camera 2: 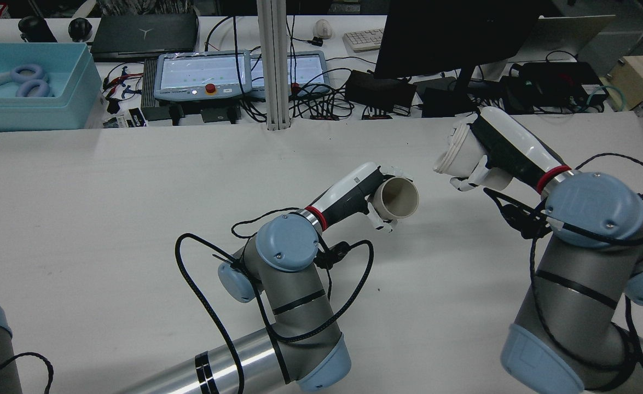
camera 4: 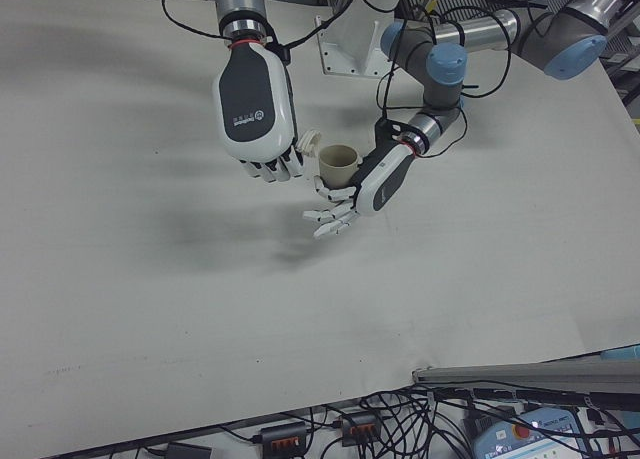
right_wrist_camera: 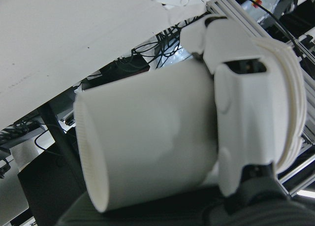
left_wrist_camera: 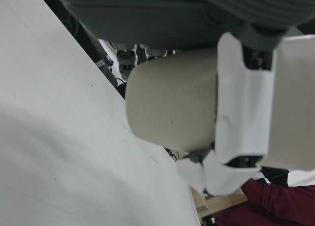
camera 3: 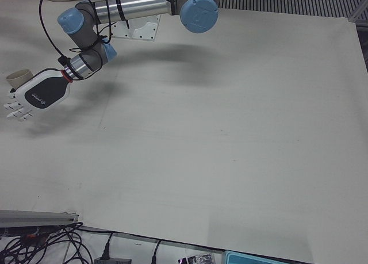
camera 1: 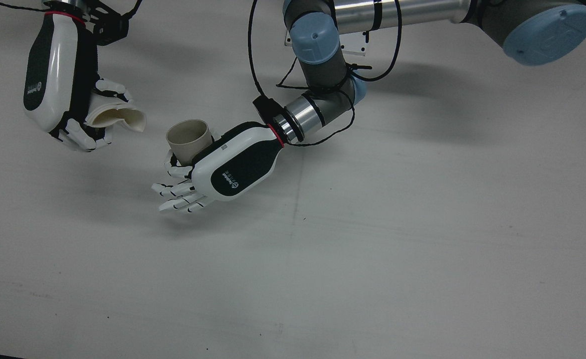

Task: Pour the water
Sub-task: 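Carry both cups back toward their starting spots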

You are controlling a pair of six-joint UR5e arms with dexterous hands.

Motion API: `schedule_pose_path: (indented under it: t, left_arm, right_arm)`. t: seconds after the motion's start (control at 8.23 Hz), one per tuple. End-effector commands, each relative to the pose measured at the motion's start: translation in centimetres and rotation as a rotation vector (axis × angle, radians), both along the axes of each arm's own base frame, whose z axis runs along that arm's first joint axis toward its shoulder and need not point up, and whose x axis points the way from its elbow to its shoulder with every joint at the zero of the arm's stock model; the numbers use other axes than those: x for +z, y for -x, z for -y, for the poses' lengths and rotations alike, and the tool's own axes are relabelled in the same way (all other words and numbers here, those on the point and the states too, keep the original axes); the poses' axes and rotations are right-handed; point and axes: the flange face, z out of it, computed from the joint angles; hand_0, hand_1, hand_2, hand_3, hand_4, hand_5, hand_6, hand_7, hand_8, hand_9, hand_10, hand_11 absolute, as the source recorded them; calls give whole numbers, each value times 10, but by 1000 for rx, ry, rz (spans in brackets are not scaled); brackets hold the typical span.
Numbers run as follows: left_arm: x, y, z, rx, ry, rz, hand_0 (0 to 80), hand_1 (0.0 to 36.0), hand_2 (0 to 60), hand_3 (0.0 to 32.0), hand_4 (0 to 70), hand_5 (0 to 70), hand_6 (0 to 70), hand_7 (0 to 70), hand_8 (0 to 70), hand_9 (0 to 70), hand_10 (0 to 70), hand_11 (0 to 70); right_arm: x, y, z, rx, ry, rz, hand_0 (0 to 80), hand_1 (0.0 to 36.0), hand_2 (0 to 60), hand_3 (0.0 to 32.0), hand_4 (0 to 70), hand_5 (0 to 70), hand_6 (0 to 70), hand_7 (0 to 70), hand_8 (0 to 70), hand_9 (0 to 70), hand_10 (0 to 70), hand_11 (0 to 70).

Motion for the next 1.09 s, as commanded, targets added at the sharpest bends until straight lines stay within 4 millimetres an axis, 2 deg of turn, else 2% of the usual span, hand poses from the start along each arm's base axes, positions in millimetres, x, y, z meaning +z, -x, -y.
schedule_pose_path:
  t: [0.0,0.12,0.24,0.36,0.49,0.61,0.73,0.85,0.97]
  left_arm:
    - [76,84,28,53,108,-45,613,360,600,0,700,700,194,228,119,76,81,131]
    - [113,123,52,13,153,-49,611,360,600,0,700,700,186,223,118,76,83,133]
    - [141,149,61,13,187,-54,616,360,600,0,700,700,179,221,115,76,82,132]
    - [187,180,69,-3,234,-59,611,360,600,0,700,700,173,215,114,74,82,132]
    - [228,208,75,-28,247,-74,608,360,600,0,700,700,166,209,113,72,82,132]
    - [276,227,75,-34,286,-94,607,359,600,0,700,700,164,207,111,72,82,132]
    - [309,263,86,-70,309,-119,607,358,600,0,700,700,165,210,111,73,83,133]
    - [335,287,91,-89,310,-133,600,351,600,0,700,700,163,208,111,73,85,136]
    - [364,311,92,-110,310,-130,601,346,600,0,700,700,164,210,111,74,86,137]
  right_arm:
    - [28,-97,-15,177,-117,263,800,332,540,0,375,700,700,610,614,692,700,700]
    - [38,-139,-6,202,-204,363,720,295,509,0,319,700,700,596,634,700,700,700]
    - [52,-192,0,168,-292,418,657,277,486,0,280,700,689,591,639,700,700,700]
    - [95,-245,-12,186,-264,458,637,260,452,0,275,700,684,599,656,700,700,700]
    - [156,-285,-24,215,-236,479,629,252,463,0,313,700,700,620,679,700,700,700]
    - [238,-311,-21,208,-215,500,593,238,512,0,306,700,700,612,700,700,700,700]
    - [320,-319,-15,219,-169,565,569,247,600,0,366,700,700,622,700,700,700,700]
    - [381,-317,-13,228,-128,564,564,263,600,0,439,700,700,647,700,700,700,700]
    - [438,-315,-18,234,-97,554,563,271,600,0,453,700,700,656,700,700,700,700]
